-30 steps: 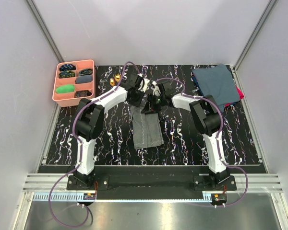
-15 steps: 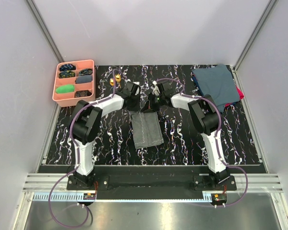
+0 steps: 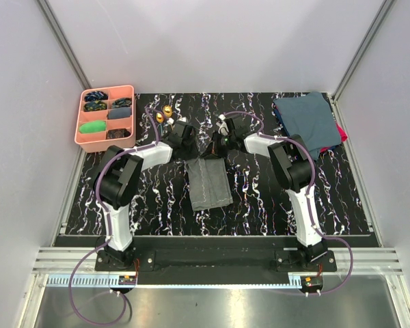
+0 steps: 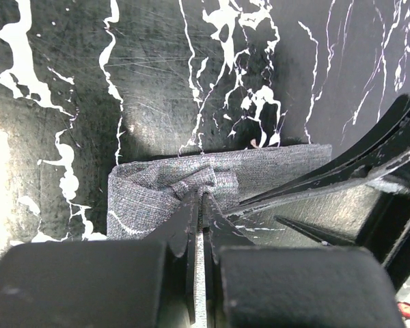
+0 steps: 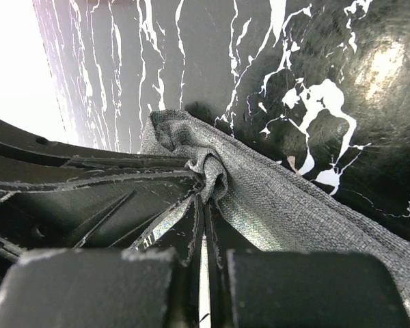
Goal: Fold the napkin into a case and place the utensils inside
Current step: Smooth out the 2/3-rectangle-folded napkin, then stuff the top corner of the smaller-rectangle-folded napkin into the folded napkin.
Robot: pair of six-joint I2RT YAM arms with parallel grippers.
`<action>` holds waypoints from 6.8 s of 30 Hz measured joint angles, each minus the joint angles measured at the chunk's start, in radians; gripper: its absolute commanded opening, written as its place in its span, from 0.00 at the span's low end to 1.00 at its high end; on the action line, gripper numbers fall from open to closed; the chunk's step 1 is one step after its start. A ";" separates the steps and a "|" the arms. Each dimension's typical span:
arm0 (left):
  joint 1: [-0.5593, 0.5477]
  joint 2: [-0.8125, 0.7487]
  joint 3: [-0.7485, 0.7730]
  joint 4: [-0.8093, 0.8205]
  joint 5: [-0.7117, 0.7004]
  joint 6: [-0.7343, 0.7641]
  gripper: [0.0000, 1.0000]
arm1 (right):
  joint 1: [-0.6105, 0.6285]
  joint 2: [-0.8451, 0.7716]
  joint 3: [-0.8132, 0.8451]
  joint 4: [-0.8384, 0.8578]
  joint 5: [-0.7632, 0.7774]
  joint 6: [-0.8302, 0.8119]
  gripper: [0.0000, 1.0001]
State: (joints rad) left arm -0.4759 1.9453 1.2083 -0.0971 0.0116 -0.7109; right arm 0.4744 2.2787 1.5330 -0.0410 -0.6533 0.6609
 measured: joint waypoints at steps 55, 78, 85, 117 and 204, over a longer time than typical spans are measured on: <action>0.103 -0.330 -0.204 -0.039 -0.023 0.022 0.35 | -0.002 -0.032 0.024 -0.120 0.081 -0.101 0.41; 0.143 -0.141 -0.103 0.011 0.129 0.011 0.23 | 0.010 -0.021 0.023 0.016 -0.001 0.027 0.00; 0.143 -0.106 -0.076 0.021 0.161 0.012 0.22 | 0.020 0.007 0.023 0.050 -0.023 0.061 0.00; 0.122 -0.025 -0.074 0.099 0.270 -0.033 0.20 | 0.005 -0.165 -0.061 -0.091 0.082 -0.066 0.24; -0.592 -0.188 0.026 -0.467 -0.315 -0.097 0.00 | -0.161 -0.421 -0.682 0.269 -0.072 0.158 0.86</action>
State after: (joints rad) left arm -1.0676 1.7576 1.2343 -0.5636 -0.3035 -0.8074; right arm 0.3138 1.8580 0.8509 0.2283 -0.7254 0.8192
